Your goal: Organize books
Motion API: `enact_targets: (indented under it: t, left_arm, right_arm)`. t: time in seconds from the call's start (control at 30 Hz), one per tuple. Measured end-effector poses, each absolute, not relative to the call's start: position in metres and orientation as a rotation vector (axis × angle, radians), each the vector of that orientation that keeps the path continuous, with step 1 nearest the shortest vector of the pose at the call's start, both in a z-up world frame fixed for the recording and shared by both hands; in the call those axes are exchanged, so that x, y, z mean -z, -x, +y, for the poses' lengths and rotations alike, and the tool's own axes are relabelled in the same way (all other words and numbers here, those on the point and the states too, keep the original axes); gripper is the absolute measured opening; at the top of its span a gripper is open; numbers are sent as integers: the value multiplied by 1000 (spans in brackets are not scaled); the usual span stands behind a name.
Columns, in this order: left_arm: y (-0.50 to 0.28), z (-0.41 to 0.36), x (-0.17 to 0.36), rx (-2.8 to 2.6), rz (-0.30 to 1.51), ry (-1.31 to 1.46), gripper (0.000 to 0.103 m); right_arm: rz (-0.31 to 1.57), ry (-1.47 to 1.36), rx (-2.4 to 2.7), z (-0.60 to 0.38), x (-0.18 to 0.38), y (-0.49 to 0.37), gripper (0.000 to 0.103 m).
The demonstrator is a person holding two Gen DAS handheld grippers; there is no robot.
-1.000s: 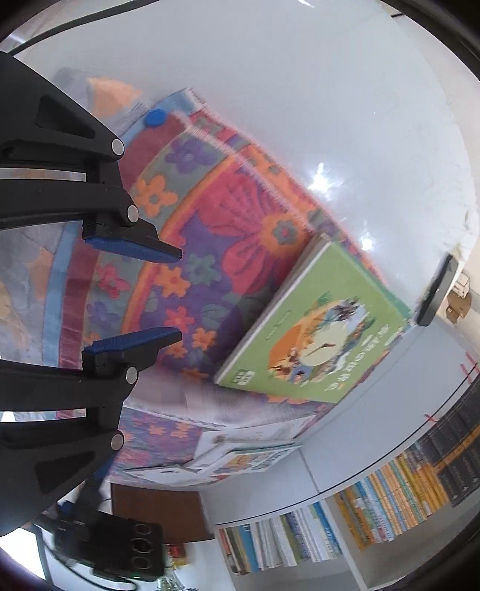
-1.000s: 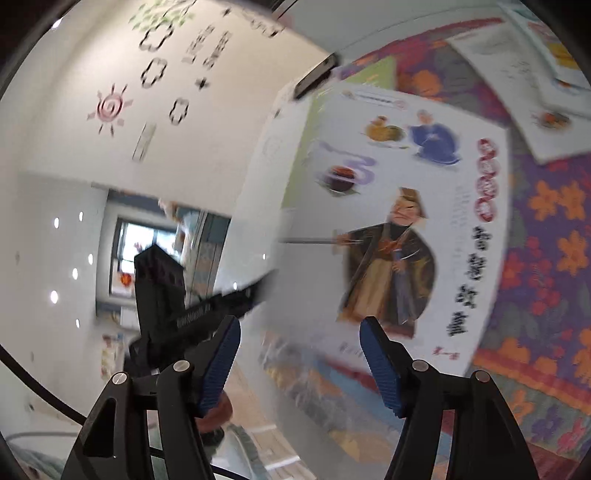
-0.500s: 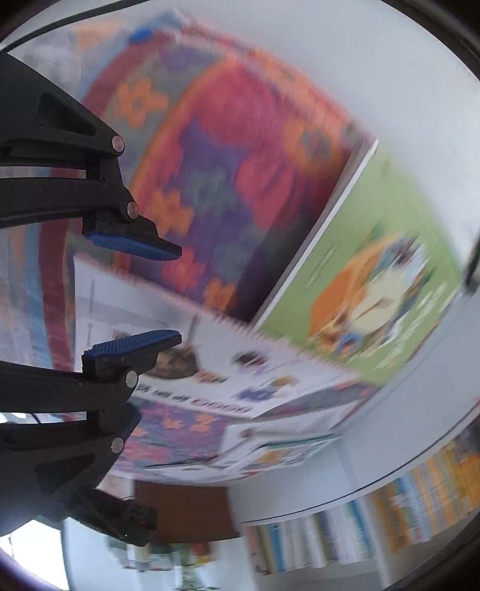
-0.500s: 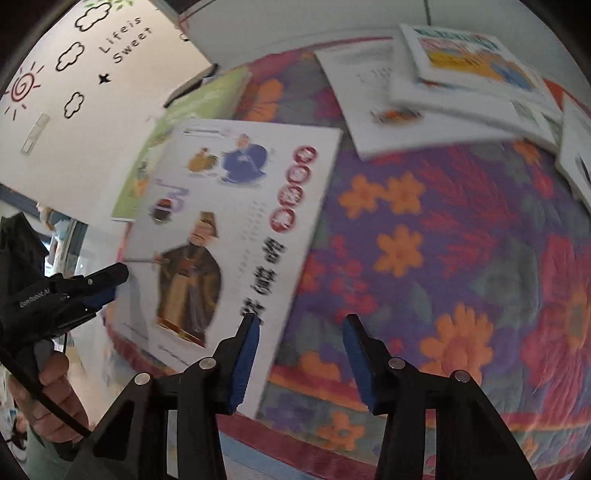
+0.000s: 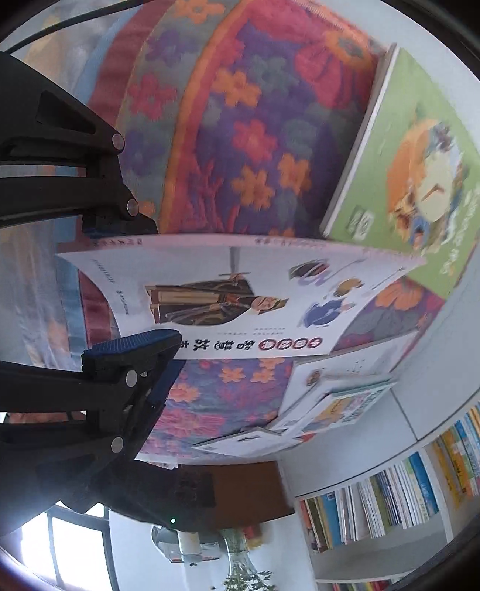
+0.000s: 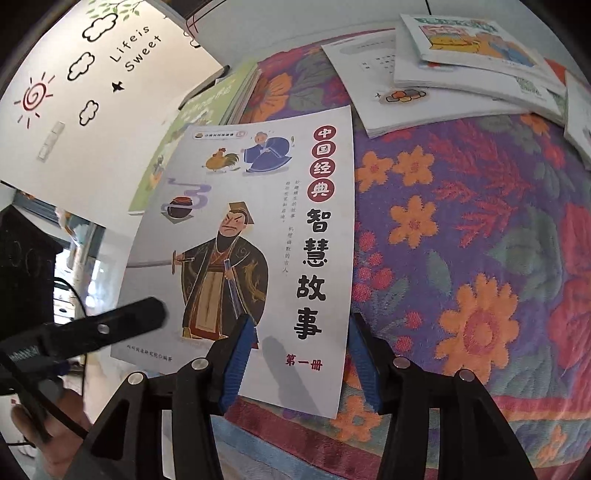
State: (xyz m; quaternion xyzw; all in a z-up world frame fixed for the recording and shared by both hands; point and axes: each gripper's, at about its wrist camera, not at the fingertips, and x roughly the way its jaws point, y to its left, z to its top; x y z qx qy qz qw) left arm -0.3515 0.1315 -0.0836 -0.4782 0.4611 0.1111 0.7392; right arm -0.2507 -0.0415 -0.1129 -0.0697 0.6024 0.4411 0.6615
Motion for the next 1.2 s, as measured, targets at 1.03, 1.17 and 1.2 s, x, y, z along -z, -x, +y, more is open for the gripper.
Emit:
enact_targets:
  t: [1.03,1.17,1.2]
  left_arm:
    - [362,152,81,-122,766,1479,20]
    - [364,153,92,-165,831,1463,20]
    - [365,153,97,-139,822,1498,21]
  right_arm:
    - [1712,-618,-1124,-83,136,178,31]
    - [1580,-364,-1167,-64,105,194,30]
    - [1560,-339,-1179,-61,99,198,30]
